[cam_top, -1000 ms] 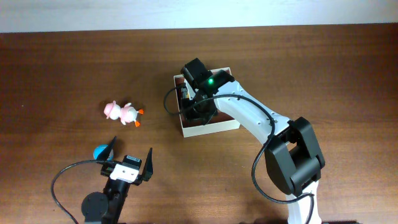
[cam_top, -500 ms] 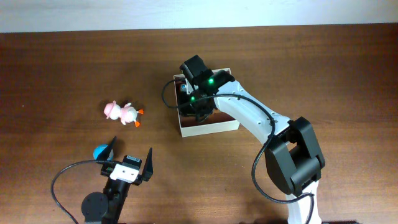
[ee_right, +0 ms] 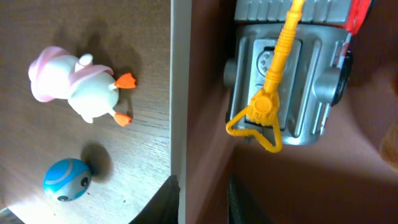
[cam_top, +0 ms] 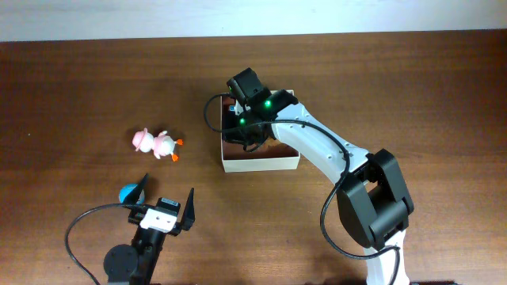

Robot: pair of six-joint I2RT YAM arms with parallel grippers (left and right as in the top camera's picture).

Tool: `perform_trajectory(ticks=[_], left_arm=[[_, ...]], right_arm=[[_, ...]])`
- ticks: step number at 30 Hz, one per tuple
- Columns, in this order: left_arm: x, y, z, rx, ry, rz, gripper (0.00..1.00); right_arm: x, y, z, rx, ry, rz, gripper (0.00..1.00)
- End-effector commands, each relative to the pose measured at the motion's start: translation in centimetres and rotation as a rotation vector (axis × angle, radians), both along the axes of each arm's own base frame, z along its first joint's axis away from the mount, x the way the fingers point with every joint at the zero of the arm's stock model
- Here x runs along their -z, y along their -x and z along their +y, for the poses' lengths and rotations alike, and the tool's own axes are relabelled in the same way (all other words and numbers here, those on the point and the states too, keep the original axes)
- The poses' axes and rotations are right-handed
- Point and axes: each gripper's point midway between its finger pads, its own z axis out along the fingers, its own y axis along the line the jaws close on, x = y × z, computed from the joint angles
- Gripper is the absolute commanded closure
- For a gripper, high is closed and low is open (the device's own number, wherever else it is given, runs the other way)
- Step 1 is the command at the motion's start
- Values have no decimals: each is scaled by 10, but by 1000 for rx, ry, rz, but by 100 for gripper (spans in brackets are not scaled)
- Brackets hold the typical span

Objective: Pack container
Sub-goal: 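Open the right gripper, release the bear, and raise it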

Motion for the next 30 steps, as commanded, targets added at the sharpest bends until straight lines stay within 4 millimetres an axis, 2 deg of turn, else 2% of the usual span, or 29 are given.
perform_trajectory(ticks=[1, 14, 30], left_arm=[[1, 0, 1, -7, -4, -1, 0], [1, 0, 1, -7, -5, -1, 0], [1, 0, 1, -7, -5, -1, 0]], right_arm=[[-18, 1, 10, 9, -45, -19, 79], [-27, -11, 18, 71, -101, -38, 80], [-27, -11, 23, 85, -100, -45, 81]])
